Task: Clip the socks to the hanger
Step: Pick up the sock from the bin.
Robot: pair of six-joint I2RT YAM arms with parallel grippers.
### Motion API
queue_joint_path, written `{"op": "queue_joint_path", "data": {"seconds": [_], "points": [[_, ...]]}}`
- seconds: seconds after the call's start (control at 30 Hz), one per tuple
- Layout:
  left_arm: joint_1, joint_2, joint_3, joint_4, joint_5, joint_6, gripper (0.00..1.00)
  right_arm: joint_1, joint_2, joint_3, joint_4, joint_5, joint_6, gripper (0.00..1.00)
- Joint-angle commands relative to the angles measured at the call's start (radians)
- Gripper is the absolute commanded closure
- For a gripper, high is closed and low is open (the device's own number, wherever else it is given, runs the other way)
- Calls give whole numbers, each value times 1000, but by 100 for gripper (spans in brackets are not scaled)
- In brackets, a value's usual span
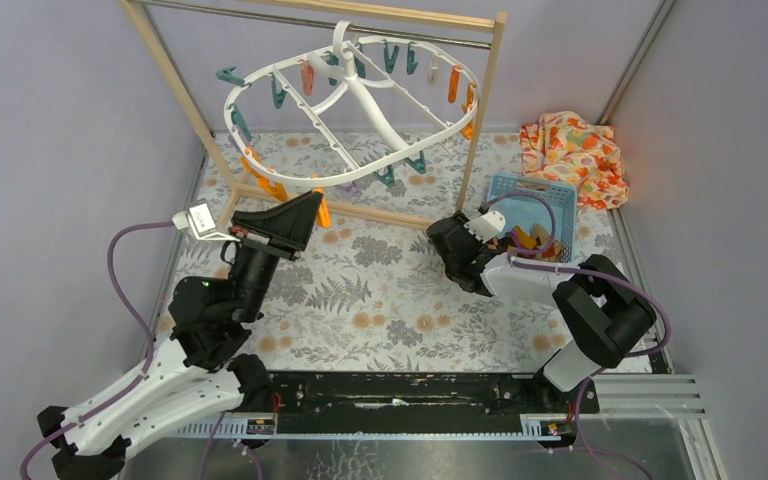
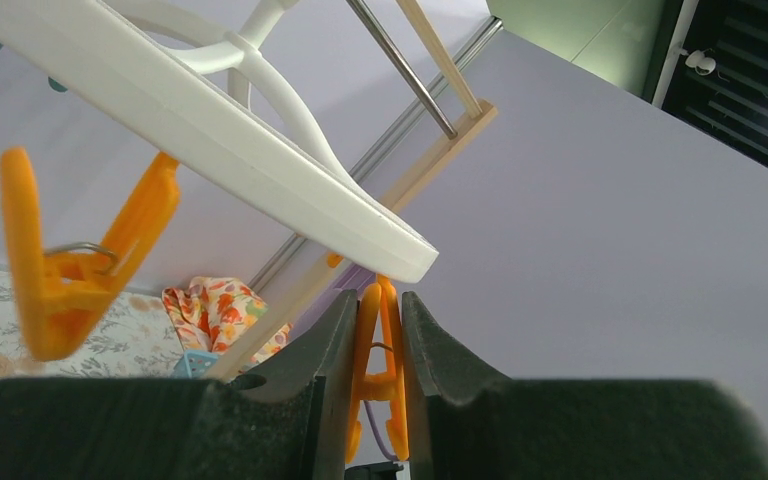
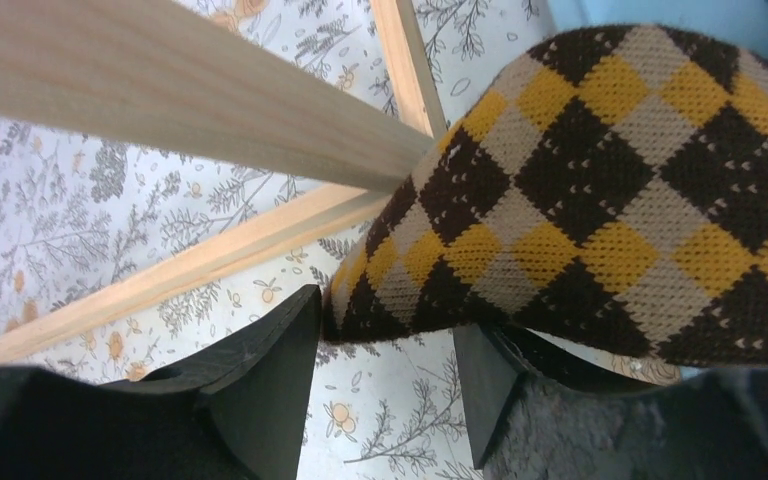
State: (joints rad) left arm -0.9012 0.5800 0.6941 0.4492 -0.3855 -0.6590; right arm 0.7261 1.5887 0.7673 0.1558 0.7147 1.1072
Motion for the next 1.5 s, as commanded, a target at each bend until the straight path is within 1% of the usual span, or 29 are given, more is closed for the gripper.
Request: {"op": "queue_joint_path", "data": {"seconds": [0.0, 0.1, 0.27, 0.43, 0.53, 0.57, 0.6, 0.63, 0.67, 0.73, 0.83, 0.9, 0.97, 1.07, 1.17, 1.23, 1.33, 1.47], "points": [[3, 3, 29, 10, 28, 20, 100, -27, 10, 4, 67, 25, 13, 43], [4, 1, 30, 6, 26, 25, 100, -29, 28, 17, 73, 14, 11, 44], [4, -6, 29, -3, 22, 29, 100, -34, 65, 52, 76, -7, 1, 50], [4, -17, 28, -15, 12, 38, 100, -37, 91, 64, 89, -32, 0, 52], [4, -20, 29, -19, 10, 41, 100, -36, 93, 61, 93, -32, 0, 56], [3, -20, 28, -20, 10, 41, 100, -37, 91, 60, 94, -27, -1, 59], [4, -22, 29, -20, 11, 40, 100, -37, 88, 56, 99, -22, -4, 64], [4, -22, 28, -21, 11, 41, 100, -37, 82, 47, 110, -20, -7, 72], [3, -22, 28, -21, 9, 41, 100, -38, 75, 36, 122, -17, -8, 82], [3, -22, 29, -23, 8, 43, 100, -38, 58, 18, 136, -17, -8, 99], [3, -21, 28, -20, 8, 44, 100, -39, 25, -1, 132, -35, -7, 100], [3, -19, 29, -18, 8, 43, 100, -36, -28, -32, 136, -49, -13, 100], [3, -17, 28, -17, 9, 42, 100, -30, -100, -69, 138, -71, -25, 100], [3, -17, 29, -17, 13, 40, 100, -6, -244, -137, 150, -111, -88, 100], [3, -7, 37, -21, 28, 29, 100, 18, -407, -218, 222, -227, -227, 100], [4, 1, 42, -21, 44, 19, 100, 22, -517, -292, 329, -359, -320, 100], [4, 9, 48, -17, 59, 8, 100, 23, -670, -393, 451, -551, -396, 100], [3, 7, 59, -25, 64, 15, 100, 25, -807, -406, 443, -822, -492, 100]]}}
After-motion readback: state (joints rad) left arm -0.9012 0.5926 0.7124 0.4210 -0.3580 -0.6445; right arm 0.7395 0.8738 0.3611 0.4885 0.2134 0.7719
